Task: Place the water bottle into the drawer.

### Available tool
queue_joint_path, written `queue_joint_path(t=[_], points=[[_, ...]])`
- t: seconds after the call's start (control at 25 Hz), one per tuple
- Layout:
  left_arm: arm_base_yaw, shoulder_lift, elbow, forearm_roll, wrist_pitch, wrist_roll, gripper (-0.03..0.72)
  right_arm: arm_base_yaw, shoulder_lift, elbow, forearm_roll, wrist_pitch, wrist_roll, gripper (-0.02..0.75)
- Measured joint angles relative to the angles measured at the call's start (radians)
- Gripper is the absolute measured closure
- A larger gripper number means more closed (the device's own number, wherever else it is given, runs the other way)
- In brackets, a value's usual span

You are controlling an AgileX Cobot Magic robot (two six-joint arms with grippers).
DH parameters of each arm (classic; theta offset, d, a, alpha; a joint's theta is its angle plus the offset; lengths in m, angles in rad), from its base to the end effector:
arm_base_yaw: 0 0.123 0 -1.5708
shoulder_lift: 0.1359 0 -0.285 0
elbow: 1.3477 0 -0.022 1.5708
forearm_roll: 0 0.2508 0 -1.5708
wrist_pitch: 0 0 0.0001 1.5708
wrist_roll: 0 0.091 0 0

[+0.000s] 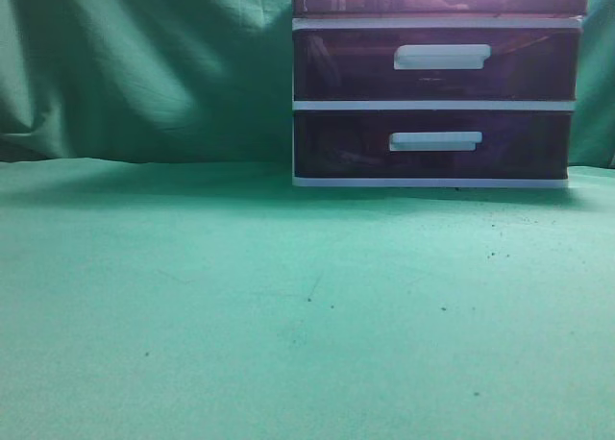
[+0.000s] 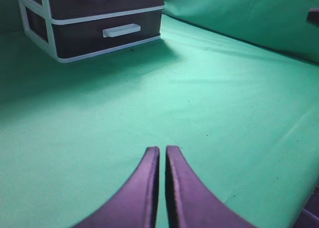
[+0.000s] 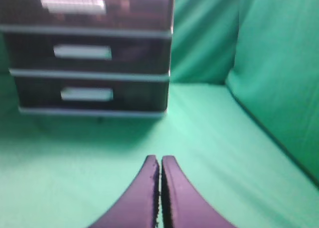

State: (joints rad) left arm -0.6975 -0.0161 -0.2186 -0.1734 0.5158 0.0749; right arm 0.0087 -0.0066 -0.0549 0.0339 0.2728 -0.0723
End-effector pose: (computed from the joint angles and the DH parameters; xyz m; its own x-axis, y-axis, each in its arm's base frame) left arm 0.0234 -0.0298 0.2403 -0.1961 0.0652 -0.9784 0.6911 0.7170 -0.0907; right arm 0.0524 0.0013 0.2073 -0.1228 -0.0407 -0.9916 -0.0226 0.9990 -0.0382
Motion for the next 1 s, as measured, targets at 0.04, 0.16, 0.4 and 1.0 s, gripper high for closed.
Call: queue_joint_path(t=[0.04,0.16,0.4,1.0], points=[[0.0,0.0,0.0,0.0,0.0,0.0,0.688,-0.003,-0.002,0.033,0.002,-0.002,0.0,0.738],[0.0,0.0,0.0,0.002,0.002,0.0,0.688,-0.005,-0.002,0.079,0.004,0.01,0.033,0.738],[0.0,0.0,0.0,0.002,0.002,0.0,0.688,-0.005,-0.002,0.081,0.004,0.096,0.046,0.738],[0.0,0.0,0.0,0.002,0.002,0.0,0.688,-0.005,-0.002,0.083,0.006,0.102,0.05,0.738]])
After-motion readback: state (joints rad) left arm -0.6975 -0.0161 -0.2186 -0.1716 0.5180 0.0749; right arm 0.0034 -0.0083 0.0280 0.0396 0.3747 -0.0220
